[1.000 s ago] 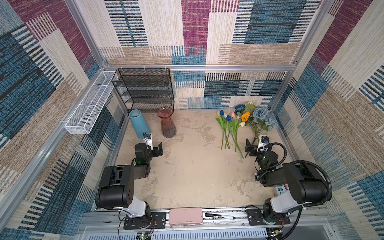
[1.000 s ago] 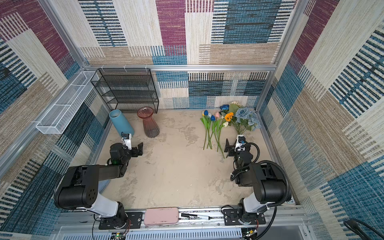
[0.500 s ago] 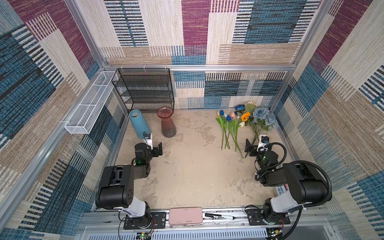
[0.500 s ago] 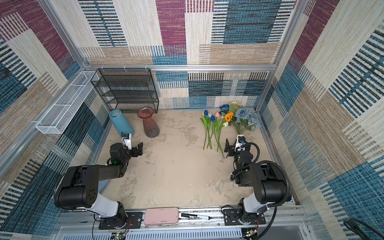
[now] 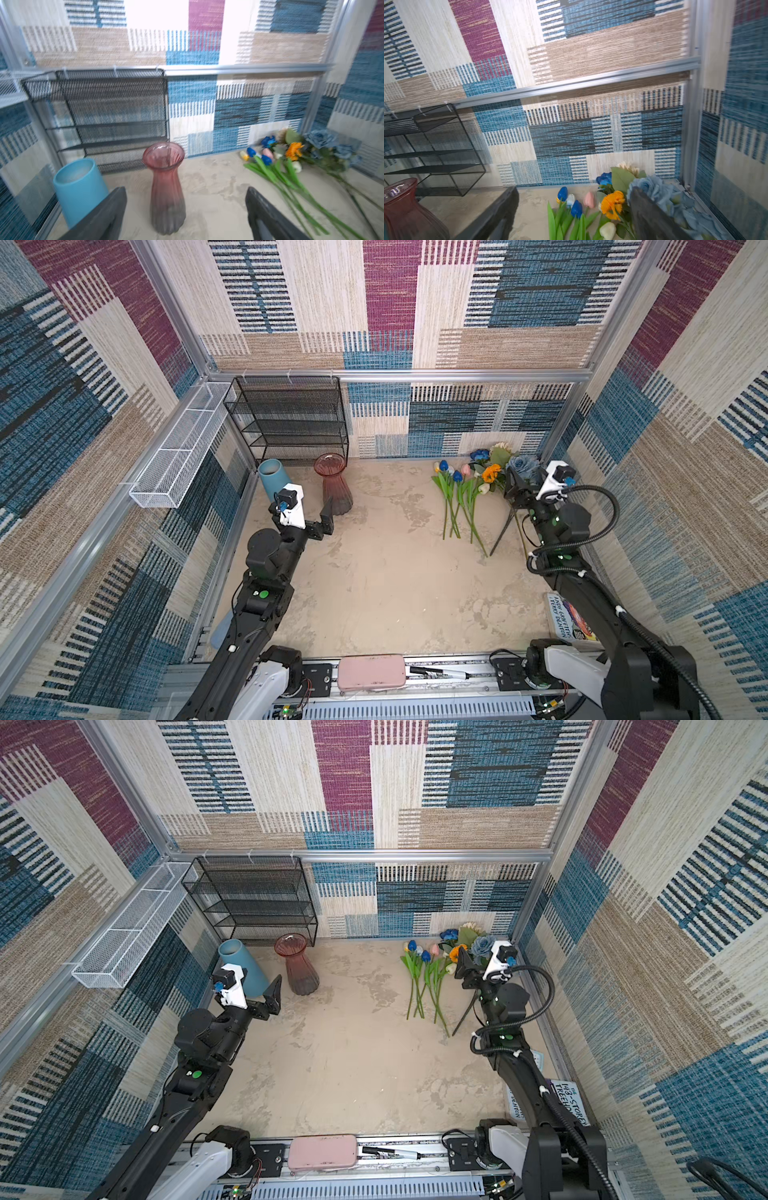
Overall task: Arrange the flowers into the vase
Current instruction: 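Reach the left gripper to the pink vase while the right gripper reaches the tulips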
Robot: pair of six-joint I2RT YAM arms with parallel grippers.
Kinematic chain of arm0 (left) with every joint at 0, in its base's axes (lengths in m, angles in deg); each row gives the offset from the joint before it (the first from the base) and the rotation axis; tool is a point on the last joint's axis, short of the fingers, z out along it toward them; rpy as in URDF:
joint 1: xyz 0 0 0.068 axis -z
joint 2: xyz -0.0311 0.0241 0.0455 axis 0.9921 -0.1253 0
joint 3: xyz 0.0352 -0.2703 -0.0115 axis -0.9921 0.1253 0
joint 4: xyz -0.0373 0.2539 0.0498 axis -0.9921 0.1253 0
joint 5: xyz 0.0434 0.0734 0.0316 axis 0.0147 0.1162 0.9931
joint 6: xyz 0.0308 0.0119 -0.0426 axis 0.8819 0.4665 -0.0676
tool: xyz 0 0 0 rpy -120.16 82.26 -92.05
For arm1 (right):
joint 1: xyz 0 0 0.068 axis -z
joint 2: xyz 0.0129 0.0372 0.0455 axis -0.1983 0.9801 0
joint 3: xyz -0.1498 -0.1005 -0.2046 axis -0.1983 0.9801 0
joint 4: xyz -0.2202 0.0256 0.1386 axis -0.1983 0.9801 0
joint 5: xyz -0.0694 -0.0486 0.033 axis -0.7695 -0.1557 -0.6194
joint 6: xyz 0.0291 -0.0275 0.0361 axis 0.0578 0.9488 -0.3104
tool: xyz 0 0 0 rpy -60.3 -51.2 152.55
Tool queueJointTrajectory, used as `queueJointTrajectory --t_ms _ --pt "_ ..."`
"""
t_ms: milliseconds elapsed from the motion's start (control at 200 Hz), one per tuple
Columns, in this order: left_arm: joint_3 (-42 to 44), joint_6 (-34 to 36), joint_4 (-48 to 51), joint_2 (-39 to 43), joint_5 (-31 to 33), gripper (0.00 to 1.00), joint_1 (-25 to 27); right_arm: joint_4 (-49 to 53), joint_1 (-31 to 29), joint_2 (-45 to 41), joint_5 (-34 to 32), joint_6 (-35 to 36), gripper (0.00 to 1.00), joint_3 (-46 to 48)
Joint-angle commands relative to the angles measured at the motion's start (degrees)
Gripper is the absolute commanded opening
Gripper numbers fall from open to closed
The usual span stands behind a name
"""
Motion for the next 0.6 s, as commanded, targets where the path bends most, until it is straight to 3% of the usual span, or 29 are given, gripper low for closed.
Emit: queueJointTrajectory --t_ms 0,210,316,491,596 --pt "-7.94 3.64 13.51 -4.16 3.15 0.92 5.04 17.43 -3.58 7.18 3.50 1.21 0.85 -9.39" --pt "-25.99 4.89 24.26 -25.46 1.73 0.91 13.41 31.32 -4.50 26.00 5.11 -1.78 0.72 -26.18" --pt "-33.37 1.91 28.02 -34.47 -0.55 0.91 14.19 35.48 -4.50 32.92 4.38 -2.02 0.69 -32.26" --pt "-41.48 -1.87 31.78 -43.89 -4.94 0.90 14.28 43.68 -4.50 43.48 3.76 -1.28 0.60 -41.93" --pt "-42.52 -2.66 31.72 -45.57 -5.20 0.89 14.20 45.39 -4.50 47.41 3.68 -1.47 0.57 -44.76"
